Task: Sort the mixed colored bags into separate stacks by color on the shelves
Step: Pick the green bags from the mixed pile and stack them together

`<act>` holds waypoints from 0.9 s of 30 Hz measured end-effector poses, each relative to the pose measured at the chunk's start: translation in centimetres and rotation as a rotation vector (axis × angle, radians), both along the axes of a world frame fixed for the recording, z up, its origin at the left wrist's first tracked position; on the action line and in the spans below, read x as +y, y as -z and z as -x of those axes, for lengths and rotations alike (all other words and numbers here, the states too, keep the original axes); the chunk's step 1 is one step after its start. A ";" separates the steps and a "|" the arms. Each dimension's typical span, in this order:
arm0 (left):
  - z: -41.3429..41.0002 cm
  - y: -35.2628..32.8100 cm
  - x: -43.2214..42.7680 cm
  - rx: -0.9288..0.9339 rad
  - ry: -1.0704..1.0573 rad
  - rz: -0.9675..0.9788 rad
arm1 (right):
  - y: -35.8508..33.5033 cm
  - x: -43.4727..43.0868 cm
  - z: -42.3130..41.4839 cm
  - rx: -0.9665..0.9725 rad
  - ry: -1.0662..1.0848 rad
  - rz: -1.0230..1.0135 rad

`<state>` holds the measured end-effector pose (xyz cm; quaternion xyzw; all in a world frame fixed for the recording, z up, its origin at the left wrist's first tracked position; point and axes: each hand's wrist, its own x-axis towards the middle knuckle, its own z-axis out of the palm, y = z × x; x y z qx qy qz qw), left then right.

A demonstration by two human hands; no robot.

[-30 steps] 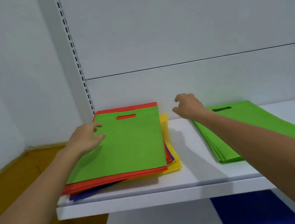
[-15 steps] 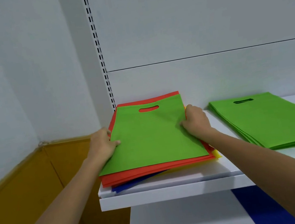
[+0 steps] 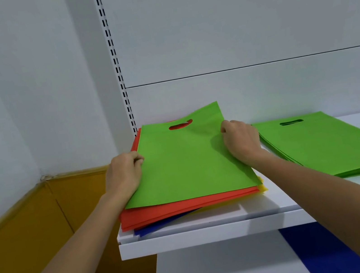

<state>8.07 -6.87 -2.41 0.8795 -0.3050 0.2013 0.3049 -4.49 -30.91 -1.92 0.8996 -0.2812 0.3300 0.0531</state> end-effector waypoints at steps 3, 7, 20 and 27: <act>0.6 -0.7 -0.5 -0.083 -0.021 -0.016 | -0.7 -0.8 0.1 0.017 -0.014 0.037; 1.5 -2.3 -1.5 -0.105 0.028 -0.034 | -2.0 -2.2 0.8 0.000 -0.044 0.005; 9.6 -6.5 -16.6 -0.088 0.215 -0.066 | -9.2 -15.1 12.2 -0.091 0.081 -0.025; 14.8 -4.7 -25.2 -0.029 0.268 -0.093 | -8.3 -22.7 18.6 0.049 0.139 -0.063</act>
